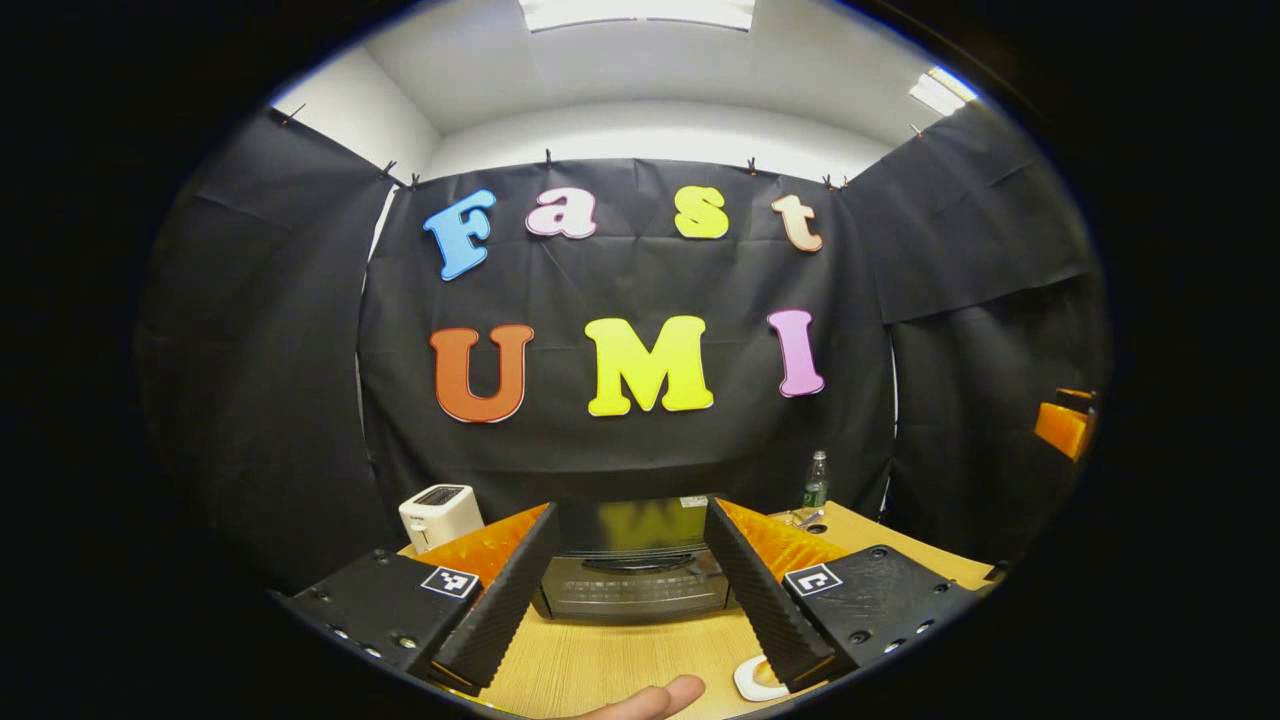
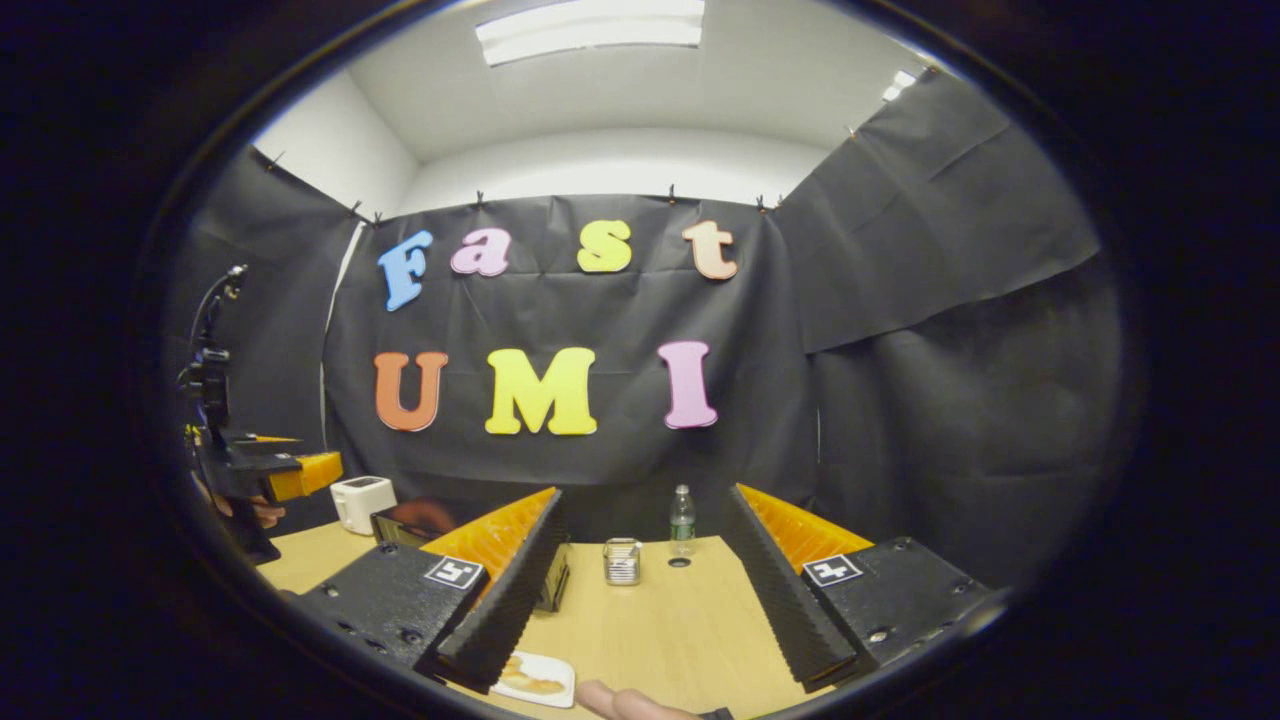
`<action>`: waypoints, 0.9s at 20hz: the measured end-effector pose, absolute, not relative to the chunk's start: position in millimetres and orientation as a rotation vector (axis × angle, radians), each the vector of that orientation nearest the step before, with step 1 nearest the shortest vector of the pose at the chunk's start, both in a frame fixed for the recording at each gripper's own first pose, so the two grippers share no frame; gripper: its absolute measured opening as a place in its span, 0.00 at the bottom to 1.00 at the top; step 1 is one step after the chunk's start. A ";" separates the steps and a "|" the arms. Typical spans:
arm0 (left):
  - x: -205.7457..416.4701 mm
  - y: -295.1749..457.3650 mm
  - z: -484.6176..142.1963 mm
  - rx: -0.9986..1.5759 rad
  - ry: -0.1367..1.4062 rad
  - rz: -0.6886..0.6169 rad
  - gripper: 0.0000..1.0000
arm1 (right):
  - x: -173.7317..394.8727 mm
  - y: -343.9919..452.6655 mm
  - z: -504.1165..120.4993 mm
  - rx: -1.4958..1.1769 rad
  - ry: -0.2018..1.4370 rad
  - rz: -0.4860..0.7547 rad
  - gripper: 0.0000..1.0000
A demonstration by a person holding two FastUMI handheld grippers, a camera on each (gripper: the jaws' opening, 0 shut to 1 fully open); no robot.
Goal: Open the electric oven with the left hand, put the food in, and close the electric oven.
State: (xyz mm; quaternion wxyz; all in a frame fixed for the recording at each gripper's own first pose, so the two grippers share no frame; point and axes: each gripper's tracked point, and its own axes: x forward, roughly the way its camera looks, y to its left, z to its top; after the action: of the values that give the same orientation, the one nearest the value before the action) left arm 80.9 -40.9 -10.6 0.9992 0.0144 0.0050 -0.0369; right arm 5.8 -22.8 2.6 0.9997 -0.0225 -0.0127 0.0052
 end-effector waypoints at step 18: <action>231.8 -59.4 -165.6 0.004 0.413 -0.056 0.96 | 23.1 -57.4 -60.5 -0.065 0.050 0.027 0.99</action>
State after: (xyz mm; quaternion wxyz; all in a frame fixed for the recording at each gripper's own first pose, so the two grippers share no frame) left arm 231.8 -59.4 -165.6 0.9784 0.0022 0.2049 -0.0277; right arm 23.1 -57.4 -60.5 0.9991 -0.0325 0.0252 0.0133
